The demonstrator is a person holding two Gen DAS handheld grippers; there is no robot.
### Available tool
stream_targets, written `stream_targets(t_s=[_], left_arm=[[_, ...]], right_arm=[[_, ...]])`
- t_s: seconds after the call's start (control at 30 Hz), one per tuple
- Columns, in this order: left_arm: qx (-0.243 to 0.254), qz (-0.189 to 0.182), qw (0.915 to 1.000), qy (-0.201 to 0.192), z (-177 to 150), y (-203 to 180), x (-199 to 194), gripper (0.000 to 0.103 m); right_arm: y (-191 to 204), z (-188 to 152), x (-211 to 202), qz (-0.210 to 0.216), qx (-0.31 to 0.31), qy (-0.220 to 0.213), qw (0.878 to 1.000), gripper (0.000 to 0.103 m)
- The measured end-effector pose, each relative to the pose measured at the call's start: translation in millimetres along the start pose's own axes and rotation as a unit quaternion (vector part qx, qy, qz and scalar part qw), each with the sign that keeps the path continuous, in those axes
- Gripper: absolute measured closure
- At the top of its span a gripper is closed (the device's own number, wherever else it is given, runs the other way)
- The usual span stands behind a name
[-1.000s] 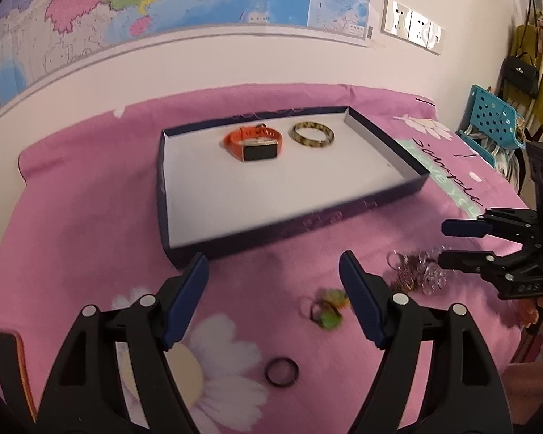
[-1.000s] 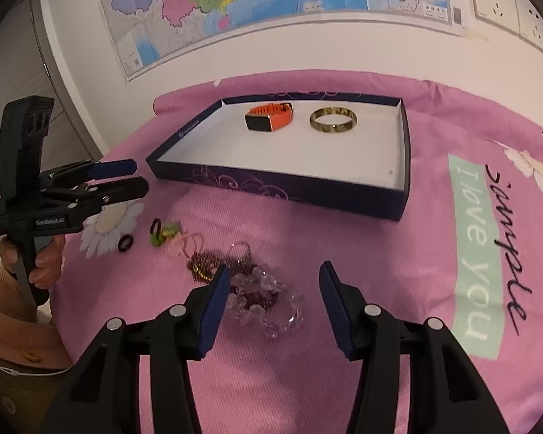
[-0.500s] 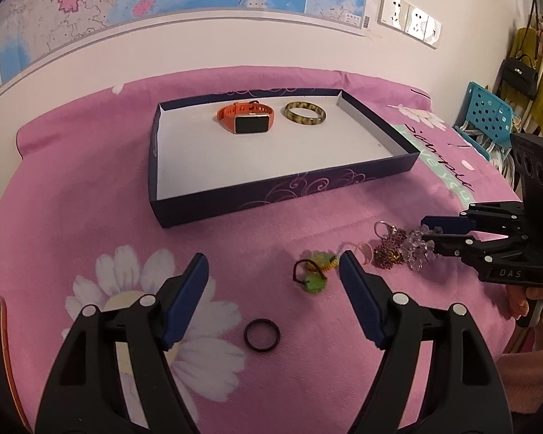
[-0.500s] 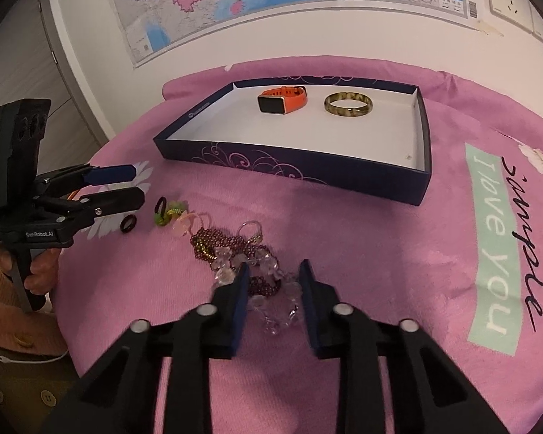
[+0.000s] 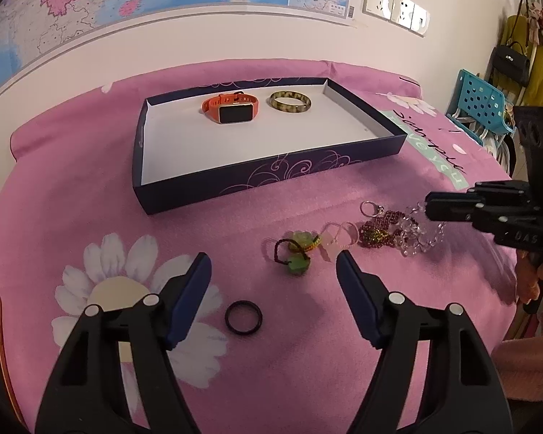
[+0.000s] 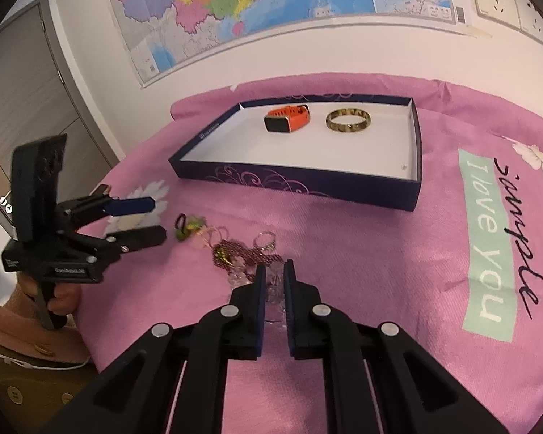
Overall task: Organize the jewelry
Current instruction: 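Withdraw both tools from the box back over the remaining jewelry, then grasp the clear crystal bead bracelet with the right tool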
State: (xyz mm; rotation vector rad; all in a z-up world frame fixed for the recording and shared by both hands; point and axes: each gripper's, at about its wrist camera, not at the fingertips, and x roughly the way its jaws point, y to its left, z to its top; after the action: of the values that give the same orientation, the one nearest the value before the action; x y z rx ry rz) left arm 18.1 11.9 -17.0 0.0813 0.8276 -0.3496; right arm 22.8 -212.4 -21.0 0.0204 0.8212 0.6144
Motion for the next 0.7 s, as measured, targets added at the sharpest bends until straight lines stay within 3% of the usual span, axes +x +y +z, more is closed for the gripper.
stream_targets(t_s=[0.47,0.7], left_arm=[[0.001,0.005,1.0,0.005,-8.5,3.4,-5.5,0.036],[-0.001,0.007,0.9999,0.01,-12.4,5.6,-5.0,0.037]], right_arm=[[20.4,10.6,-21.8,0.041,-0.011,-0.026,0.999,0.095],[12.1,-0.1,-10.0,0.018,-0.002,0.001,1.0,0.095]])
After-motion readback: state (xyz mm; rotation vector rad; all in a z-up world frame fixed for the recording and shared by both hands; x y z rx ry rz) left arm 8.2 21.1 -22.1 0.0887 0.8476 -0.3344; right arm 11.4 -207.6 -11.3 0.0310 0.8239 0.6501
